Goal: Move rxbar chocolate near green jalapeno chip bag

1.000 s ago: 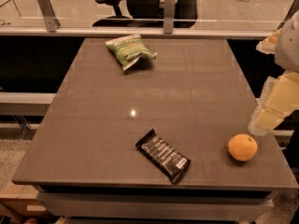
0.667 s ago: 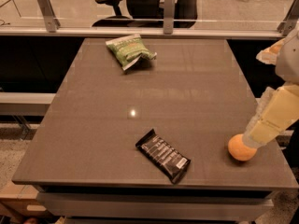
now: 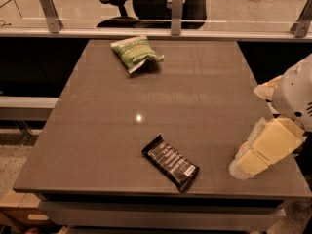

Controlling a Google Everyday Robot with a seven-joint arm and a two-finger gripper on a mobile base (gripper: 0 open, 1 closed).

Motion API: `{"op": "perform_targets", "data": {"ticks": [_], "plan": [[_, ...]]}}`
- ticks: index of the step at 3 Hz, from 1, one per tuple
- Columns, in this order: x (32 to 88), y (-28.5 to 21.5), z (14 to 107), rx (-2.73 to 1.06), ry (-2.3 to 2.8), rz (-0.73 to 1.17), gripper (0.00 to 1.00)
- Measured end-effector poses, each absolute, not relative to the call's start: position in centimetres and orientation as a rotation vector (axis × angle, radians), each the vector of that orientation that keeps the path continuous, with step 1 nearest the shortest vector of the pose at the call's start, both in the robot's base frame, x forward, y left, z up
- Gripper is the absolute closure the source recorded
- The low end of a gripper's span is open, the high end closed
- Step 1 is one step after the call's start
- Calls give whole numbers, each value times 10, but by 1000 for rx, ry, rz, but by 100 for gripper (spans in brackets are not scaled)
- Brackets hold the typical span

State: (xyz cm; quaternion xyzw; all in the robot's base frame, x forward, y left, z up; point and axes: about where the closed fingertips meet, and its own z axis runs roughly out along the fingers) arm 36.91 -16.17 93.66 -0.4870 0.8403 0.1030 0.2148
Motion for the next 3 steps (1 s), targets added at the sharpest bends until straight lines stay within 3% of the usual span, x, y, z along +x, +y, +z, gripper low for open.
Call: {"op": "perform_targets", "data": {"ticks": [3], "plan": [[355, -143, 932, -1300, 2362, 115, 0]]}}
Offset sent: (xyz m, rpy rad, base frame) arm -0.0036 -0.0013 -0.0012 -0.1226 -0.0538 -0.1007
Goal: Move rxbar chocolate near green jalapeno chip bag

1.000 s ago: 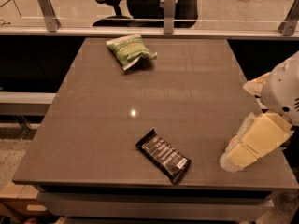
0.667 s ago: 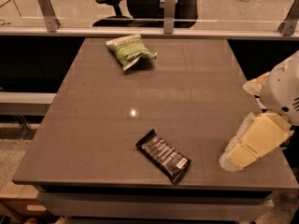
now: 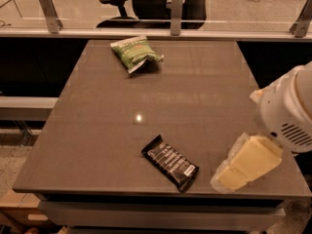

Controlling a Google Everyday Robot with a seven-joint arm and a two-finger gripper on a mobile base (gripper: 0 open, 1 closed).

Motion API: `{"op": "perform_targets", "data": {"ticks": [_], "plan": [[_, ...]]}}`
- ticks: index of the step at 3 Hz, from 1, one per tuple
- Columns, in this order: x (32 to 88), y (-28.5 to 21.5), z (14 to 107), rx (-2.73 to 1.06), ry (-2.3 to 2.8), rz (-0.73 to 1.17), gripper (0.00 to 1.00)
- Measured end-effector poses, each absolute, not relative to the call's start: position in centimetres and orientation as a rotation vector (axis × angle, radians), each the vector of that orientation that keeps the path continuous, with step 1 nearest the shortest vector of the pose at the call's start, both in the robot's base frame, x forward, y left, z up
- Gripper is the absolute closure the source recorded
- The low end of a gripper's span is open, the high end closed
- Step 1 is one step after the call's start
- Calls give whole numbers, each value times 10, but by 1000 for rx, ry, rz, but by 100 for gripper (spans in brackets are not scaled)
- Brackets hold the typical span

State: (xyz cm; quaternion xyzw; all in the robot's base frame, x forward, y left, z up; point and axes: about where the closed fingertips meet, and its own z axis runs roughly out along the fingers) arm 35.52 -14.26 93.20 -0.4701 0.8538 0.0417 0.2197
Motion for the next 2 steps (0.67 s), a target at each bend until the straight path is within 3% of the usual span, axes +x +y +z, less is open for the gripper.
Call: {"op": "perform_targets", "data": {"ticks": [2], "plan": [[348, -111, 910, -1272, 2366, 109, 0]]}}
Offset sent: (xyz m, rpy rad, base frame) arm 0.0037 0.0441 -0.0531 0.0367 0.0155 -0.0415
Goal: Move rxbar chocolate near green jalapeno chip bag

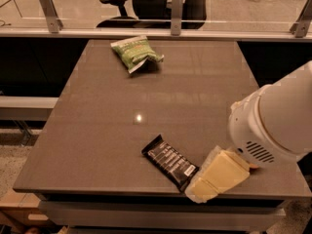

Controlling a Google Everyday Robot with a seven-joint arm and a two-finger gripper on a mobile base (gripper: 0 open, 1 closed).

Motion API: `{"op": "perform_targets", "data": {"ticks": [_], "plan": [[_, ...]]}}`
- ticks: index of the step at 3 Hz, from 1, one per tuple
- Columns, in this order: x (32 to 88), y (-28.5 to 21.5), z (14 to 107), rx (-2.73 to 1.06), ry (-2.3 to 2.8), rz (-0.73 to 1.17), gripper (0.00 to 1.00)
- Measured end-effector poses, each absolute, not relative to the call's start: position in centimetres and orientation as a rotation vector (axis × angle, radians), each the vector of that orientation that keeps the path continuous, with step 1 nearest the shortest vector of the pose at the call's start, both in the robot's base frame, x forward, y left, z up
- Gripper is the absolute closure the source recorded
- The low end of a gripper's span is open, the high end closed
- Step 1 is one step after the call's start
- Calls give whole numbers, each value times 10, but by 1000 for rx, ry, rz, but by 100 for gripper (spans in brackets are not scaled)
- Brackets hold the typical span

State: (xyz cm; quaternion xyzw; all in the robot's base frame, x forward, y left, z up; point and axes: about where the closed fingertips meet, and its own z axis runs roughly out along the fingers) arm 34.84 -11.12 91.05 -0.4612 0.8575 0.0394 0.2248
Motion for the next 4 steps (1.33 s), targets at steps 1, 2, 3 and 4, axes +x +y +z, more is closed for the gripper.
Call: {"op": "perform_targets", "data": {"ticks": [1, 2, 3, 4], "plan": [[362, -92, 890, -1270, 2354, 166, 0], [366, -69, 866, -1279, 2348, 238, 0], [366, -51, 850, -1273, 2349, 265, 0], [365, -43, 836, -1219, 2367, 263, 0]]}}
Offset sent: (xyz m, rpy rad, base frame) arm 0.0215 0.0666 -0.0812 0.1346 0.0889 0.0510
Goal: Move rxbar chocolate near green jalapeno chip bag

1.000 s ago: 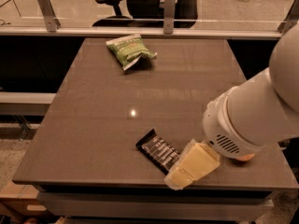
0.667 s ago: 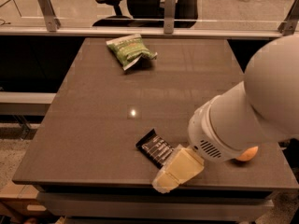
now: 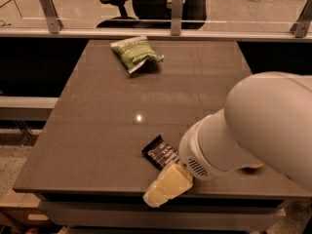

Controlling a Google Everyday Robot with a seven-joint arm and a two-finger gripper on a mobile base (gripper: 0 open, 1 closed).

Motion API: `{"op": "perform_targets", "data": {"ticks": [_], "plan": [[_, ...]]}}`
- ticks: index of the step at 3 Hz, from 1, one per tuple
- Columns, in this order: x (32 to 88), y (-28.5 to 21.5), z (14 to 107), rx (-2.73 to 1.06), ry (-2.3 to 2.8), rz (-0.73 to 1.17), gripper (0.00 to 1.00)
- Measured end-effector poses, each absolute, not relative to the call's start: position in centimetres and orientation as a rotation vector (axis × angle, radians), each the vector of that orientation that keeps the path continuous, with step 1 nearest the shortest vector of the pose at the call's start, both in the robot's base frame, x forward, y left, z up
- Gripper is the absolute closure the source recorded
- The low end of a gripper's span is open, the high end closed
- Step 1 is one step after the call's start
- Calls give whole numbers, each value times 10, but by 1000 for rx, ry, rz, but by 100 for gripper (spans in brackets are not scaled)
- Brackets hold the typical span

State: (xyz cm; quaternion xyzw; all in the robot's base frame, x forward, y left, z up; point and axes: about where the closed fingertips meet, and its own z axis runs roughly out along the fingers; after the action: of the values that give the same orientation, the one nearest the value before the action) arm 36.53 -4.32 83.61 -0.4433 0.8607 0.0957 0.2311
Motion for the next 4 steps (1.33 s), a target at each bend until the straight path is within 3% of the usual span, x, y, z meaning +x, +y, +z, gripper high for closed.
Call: {"op": "perform_targets", "data": {"ticks": [2, 3, 4], "plan": [[384, -41, 810, -1047, 2407, 251, 0], [385, -41, 811, -1035, 2410, 250, 17], [385, -41, 811, -1037, 2409, 249, 41]]}}
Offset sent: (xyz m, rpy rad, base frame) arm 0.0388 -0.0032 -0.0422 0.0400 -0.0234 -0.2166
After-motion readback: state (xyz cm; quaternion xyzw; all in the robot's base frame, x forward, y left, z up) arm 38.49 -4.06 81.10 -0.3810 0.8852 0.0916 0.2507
